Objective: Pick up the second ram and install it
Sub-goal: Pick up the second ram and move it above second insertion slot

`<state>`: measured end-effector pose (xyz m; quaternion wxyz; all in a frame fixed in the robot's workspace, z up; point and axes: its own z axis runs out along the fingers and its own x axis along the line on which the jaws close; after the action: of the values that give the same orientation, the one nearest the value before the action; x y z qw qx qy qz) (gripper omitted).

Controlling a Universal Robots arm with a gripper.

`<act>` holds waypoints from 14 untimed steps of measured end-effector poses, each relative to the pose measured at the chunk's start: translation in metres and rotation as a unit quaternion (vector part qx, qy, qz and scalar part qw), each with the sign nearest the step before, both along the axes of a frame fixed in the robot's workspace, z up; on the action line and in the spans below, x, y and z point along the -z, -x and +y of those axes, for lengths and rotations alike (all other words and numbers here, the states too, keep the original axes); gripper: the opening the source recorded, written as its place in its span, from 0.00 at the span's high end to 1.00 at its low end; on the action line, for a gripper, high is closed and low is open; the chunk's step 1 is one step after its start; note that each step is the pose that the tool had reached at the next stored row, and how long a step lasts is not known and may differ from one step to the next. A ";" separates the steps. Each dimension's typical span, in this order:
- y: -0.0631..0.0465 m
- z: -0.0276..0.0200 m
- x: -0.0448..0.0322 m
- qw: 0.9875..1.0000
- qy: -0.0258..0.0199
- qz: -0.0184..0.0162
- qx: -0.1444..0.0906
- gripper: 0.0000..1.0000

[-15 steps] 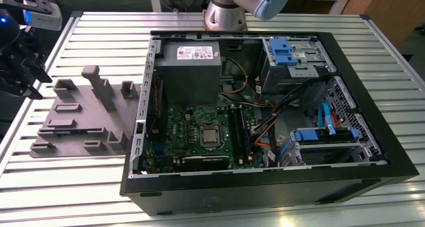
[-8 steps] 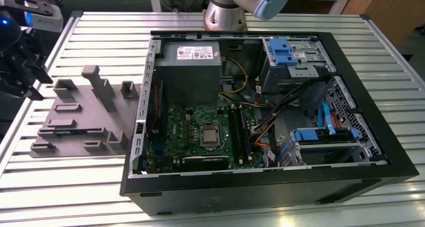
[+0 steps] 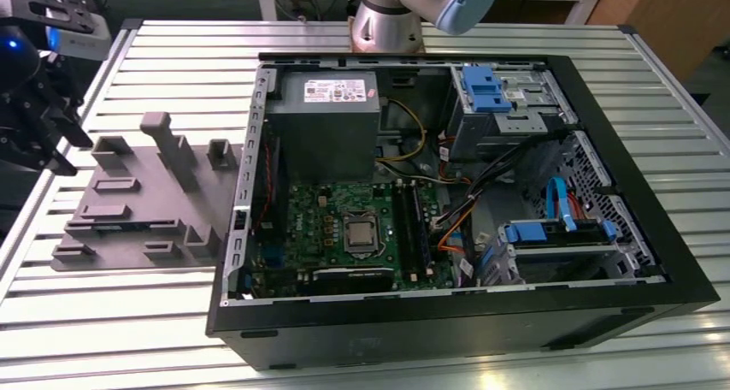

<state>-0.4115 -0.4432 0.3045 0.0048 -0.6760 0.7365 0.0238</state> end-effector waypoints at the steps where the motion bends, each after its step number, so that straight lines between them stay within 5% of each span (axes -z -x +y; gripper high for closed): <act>1: 0.000 -0.0003 0.0010 1.000 0.000 0.000 0.000 0.53; 14: 0.000 -0.0057 0.0188 1.000 0.000 0.002 -0.022 0.53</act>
<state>-0.4116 -0.4489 0.2858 0.0031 -0.6924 0.7211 0.0250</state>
